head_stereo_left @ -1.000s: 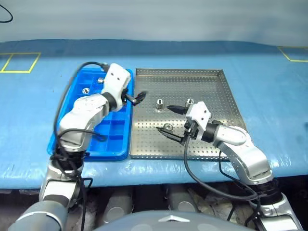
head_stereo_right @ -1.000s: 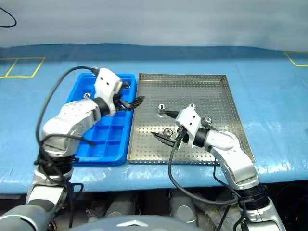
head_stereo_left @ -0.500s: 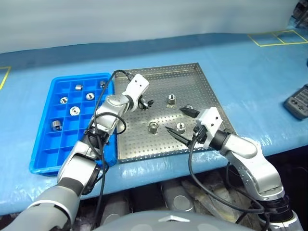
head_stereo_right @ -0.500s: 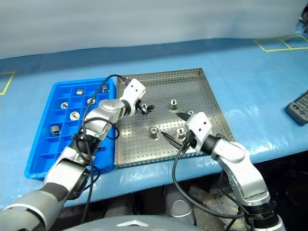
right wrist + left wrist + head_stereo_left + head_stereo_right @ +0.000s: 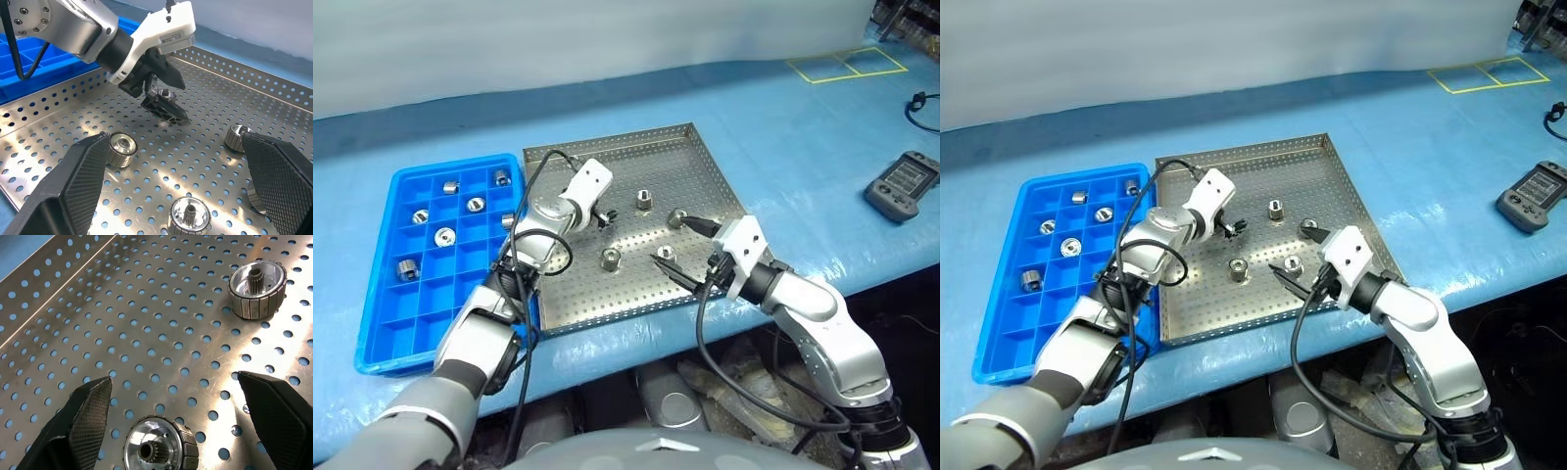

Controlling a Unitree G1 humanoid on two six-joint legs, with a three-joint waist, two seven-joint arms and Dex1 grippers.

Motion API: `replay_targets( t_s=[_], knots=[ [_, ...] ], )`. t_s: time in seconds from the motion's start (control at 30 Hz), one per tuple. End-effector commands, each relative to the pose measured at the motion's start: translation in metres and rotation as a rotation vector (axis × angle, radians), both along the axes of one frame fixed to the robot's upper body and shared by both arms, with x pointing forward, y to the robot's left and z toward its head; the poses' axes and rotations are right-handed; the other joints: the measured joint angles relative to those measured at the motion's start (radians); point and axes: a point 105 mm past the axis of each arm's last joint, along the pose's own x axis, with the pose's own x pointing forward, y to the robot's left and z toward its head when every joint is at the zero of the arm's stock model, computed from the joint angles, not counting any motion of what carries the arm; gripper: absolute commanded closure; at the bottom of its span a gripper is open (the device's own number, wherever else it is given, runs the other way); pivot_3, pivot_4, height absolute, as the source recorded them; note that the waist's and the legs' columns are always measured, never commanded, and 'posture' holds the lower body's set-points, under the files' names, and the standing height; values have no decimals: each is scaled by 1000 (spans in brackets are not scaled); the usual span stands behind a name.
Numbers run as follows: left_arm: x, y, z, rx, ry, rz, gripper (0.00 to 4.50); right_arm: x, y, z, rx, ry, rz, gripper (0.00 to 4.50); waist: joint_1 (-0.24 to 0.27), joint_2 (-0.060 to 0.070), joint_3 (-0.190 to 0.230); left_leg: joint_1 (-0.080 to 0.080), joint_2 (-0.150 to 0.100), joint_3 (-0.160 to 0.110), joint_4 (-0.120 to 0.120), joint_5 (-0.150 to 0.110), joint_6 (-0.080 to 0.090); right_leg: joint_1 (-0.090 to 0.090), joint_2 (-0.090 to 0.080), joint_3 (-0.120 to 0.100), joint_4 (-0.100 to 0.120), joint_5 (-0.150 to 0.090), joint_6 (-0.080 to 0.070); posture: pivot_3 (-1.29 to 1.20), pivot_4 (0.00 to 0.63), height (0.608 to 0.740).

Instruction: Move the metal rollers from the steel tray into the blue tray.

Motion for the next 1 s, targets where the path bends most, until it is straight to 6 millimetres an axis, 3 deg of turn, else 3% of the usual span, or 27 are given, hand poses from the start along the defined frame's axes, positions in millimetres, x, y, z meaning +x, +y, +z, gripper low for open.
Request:
replay_targets(
  t_s=[0.03,0.37,0.47,0.6,1.0],
  knots=[
    [1,7,4,-26,-13,36,31,-1,2,12,4,-44,20,0,1,0,0,0,0,0,0,0,0,0,0,0,0,0,0,-317,150,740],
    [-3,-1,-12,-76,54,43,31,0,3,14,-6,-43,37,0,17,0,0,0,0,0,0,0,0,0,0,0,0,0,1,-306,150,740],
    [-5,-7,-16,-118,89,40,650,0,3,15,-9,-43,36,0,22,0,0,0,0,0,0,0,0,0,-1,0,0,1,1,-309,150,740],
    [-7,-11,-18,-134,112,23,1927,0,2,15,-10,-45,32,0,24,1,0,1,0,1,1,0,0,1,-1,0,0,1,1,-311,150,740],
    [-8,-11,-10,-150,85,16,1927,2,2,15,-8,-49,29,0,23,1,-1,2,0,2,1,0,1,2,0,2,0,1,2,-301,150,740]
  ],
)
